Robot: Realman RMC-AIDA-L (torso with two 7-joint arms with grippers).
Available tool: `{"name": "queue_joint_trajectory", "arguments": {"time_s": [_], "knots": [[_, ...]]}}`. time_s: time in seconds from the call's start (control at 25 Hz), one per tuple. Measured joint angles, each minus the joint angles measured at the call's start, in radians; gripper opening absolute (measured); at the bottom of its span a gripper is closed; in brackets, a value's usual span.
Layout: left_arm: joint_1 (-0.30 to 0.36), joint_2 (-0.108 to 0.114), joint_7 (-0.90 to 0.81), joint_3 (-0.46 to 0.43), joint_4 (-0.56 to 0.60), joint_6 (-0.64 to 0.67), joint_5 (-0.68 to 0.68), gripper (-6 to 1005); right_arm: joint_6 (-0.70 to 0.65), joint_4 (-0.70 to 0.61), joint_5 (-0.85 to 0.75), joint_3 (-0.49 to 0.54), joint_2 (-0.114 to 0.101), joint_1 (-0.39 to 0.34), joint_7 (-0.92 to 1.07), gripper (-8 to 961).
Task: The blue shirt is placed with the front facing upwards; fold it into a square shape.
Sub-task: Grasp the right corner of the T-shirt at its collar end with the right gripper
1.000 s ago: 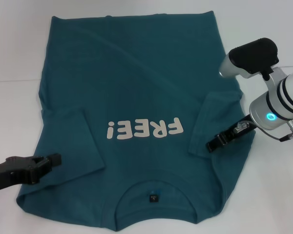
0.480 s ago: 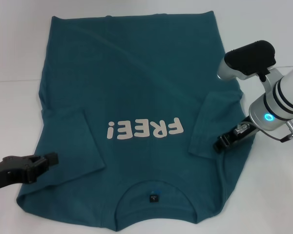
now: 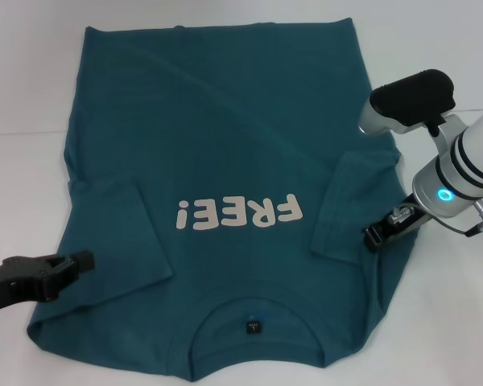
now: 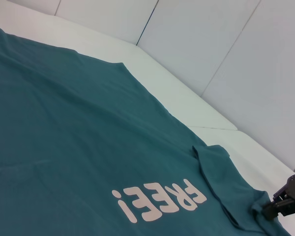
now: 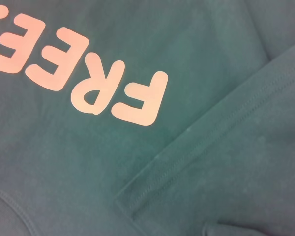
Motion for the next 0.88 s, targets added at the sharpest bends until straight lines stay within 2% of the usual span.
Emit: {"name": "queue_joint_trajectory", "arguments": {"time_s": [0.2, 0.44, 0.64, 0.88], "knots": [[0.001, 0.0, 0.0, 0.0, 0.004, 0.0, 0.0, 76, -0.021, -0.032, 0.007, 0.015, 0.0, -0.01, 0.001, 80], [0.005, 0.0, -0.001, -0.01, 0.008, 0.0, 0.0, 81, -0.083, -0.128, 0.074, 0.065, -0.002, -0.063, -0.013, 37], [0.01, 0.0, -0.007, -0.035, 0.008, 0.011, -0.001, 85, -0.11, -0.198, 0.125, 0.085, -0.002, -0.131, -0.02, 37], [0.022, 0.0, -0.01, -0.066, 0.008, 0.025, -0.001, 89, -0.134, -0.235, 0.217, 0.173, -0.004, -0.209, -0.075, 36]]}}
